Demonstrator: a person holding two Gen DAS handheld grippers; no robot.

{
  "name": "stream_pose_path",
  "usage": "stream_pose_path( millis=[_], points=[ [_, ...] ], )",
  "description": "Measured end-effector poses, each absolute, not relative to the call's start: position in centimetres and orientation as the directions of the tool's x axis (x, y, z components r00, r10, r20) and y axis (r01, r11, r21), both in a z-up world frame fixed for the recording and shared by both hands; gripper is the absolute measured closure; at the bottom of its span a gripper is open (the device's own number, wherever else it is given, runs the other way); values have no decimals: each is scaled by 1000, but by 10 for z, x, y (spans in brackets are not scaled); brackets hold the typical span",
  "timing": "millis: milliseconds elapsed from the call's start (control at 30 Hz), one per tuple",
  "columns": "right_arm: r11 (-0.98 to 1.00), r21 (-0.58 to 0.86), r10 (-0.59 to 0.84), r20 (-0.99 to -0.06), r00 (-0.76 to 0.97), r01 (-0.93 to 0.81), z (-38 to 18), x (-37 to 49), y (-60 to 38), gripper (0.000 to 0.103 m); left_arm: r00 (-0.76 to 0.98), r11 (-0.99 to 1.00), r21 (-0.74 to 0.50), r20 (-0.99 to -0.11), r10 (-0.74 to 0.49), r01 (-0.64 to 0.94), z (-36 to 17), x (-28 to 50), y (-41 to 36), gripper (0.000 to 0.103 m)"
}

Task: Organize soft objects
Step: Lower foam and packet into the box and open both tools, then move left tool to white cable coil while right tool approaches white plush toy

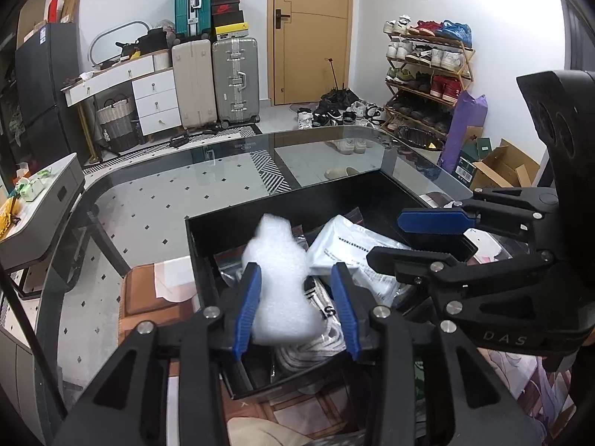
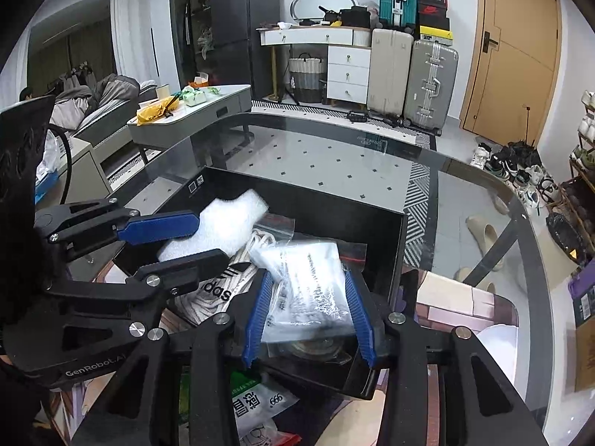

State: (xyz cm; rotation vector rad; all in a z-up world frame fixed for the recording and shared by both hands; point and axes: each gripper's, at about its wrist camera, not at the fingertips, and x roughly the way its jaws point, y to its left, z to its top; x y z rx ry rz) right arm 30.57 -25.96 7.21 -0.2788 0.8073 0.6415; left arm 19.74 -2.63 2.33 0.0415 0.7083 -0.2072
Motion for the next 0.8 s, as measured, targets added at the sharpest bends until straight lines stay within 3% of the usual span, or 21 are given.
stream_pose_path(
  millis=[333,400,433,467,533,567,600,667,800],
  points=[
    [787,14,418,-748,516,-616,72,298,-264,61,737,978,-11,-655,-165,210,24,195,-21,53],
    [789,34,433,-738,517,-613,73,298,-268,58,739,978,-16,-653,-168,208,26,192,-21,41],
    [796,42,439,-727,528,-604,76,297,-271,56,740,978,-25,-650,-174,209,28,191,-20,40],
    [805,32,432,-716,548,-593,79,294,-274,48,737,975,-45,-647,-193,216,31,188,-18,36],
    [803,44,450,-700,555,-594,85,286,-279,42,739,972,-64,-639,-213,225,35,182,-16,25],
    [809,43,447,-694,565,-587,88,282,-283,35,745,972,-69,-630,-218,226,38,178,-15,19],
    [825,28,425,-690,586,-565,90,279,-287,20,751,971,-71,-622,-221,226,41,174,-15,13],
    [847,30,414,-663,623,-531,94,273,-299,6,764,974,-69,-609,-214,217,46,167,-14,7],
    [859,81,433,-641,633,-505,99,259,-320,1,789,978,-67,-581,-199,198,55,151,-13,0]
  ],
)
